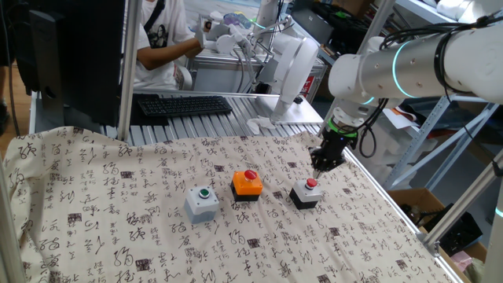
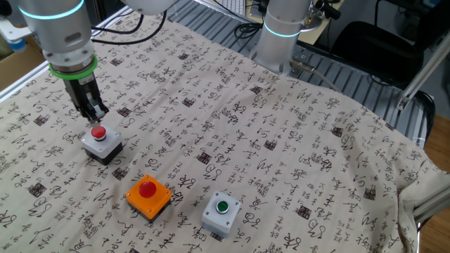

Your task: Press three buttons from left to right in sequence

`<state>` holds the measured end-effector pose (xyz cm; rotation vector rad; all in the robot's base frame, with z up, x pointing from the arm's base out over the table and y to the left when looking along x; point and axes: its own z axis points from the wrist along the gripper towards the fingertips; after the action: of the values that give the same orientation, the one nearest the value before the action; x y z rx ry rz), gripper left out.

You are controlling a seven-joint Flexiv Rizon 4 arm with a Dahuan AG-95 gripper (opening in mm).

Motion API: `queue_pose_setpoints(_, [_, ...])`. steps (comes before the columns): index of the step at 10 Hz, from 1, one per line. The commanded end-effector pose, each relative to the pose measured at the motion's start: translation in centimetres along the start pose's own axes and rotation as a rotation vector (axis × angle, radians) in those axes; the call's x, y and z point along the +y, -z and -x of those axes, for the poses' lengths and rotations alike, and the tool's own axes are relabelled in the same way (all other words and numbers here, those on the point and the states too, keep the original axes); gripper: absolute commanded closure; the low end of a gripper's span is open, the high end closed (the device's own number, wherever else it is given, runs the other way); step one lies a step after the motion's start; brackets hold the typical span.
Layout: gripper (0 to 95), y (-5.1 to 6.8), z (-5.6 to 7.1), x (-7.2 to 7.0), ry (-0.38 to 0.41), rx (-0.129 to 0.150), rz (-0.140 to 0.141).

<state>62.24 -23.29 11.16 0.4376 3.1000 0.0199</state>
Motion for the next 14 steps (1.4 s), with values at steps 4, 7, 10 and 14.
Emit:
queue_pose_setpoints(4, [95.0,-0.6,0.1,0.3,-0.002,-0.003,0.002])
queue_pose_setpoints(7, [95.0,-0.9,0.1,0.4,-0.003,-0.002,0.005])
queue_pose_setpoints(10, [95.0,-1.4,0.3,0.5,-0.002,-0.005,0.007])
queue_pose_setpoints(14, [95.0,-1.9,0.3,0.5,-0.012,-0.01,0.031])
